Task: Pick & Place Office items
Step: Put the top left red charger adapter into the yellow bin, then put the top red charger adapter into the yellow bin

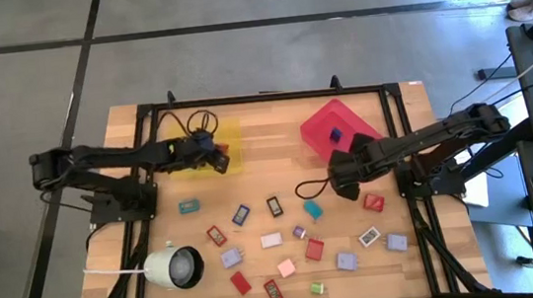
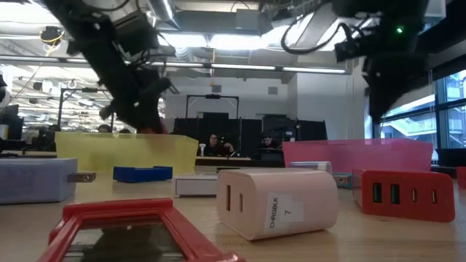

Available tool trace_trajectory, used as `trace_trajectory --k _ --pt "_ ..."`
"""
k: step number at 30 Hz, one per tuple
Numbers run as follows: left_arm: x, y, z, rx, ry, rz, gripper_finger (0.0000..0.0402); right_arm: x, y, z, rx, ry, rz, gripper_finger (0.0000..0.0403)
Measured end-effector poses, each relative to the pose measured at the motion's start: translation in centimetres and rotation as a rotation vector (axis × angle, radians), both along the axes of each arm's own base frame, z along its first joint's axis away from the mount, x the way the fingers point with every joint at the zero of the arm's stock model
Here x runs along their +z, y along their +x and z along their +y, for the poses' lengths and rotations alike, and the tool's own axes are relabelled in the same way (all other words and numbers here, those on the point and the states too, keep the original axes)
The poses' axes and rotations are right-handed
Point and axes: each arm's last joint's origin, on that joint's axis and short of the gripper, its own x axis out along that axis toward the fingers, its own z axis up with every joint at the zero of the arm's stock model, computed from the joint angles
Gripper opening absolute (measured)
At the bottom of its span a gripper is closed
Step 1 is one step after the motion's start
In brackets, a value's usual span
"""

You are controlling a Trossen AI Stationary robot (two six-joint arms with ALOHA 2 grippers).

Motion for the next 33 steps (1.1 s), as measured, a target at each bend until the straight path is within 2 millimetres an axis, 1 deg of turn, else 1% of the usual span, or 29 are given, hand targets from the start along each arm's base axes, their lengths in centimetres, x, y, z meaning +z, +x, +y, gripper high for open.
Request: trace_trajectory --k 3,5,8,14,17,19,22,24,28,31,33 --pt "-1.2 -0.2 0.0 -0.019 -0.044 -0.044 0.0132 -0.9 -0.5 0.1 -0.033 0.062 0.014 0.0307" --pt "-1.5 -0.5 0.0 -0.008 -0.053 -0.039 0.0132 -1.3 -0.7 0.2 -0.049 0.069 0.019 0.0307" --pt "-1.8 -0.6 0.1 0.001 -0.060 -0.039 0.0137 -1.4 -0.8 0.3 -0.063 0.068 0.012 0.0307" --pt "-1.8 -0.7 0.3 -0.014 -0.142 -0.073 0.0171 -1.4 -0.8 0.4 -0.111 0.091 -0.003 0.0306" --pt "-1.6 -0.8 0.5 -0.029 -0.149 -0.081 0.0188 -1.5 -0.8 0.5 -0.119 0.144 0.009 0.0306" --pt "-1.0 -0.9 0.8 -0.058 -0.144 -0.082 0.0197 -1.5 -0.9 0.7 -0.130 0.195 0.023 0.0306" --pt "0.7 -0.9 1.2 -0.104 -0.123 -0.109 0.0207 -1.7 -1.1 0.8 -0.162 0.245 0.051 0.0306" --pt "1.9 -0.9 1.3 -0.133 -0.102 -0.134 0.0210 -2.1 -1.6 0.8 -0.186 0.263 0.092 0.0306" --pt "3.7 -1.1 1.0 -0.173 -0.064 -0.204 0.0212 -4.1 -3.1 0.7 -0.264 0.327 0.188 0.0306" --pt "4.5 -1.6 0.5 -0.193 -0.045 -0.232 0.0212 -5.5 -4.3 0.9 -0.327 0.393 0.271 0.0306" --pt "5.0 -1.8 0.2 -0.204 -0.033 -0.255 0.0212 -6.1 -5.0 1.1 -0.345 0.407 0.308 0.0306"
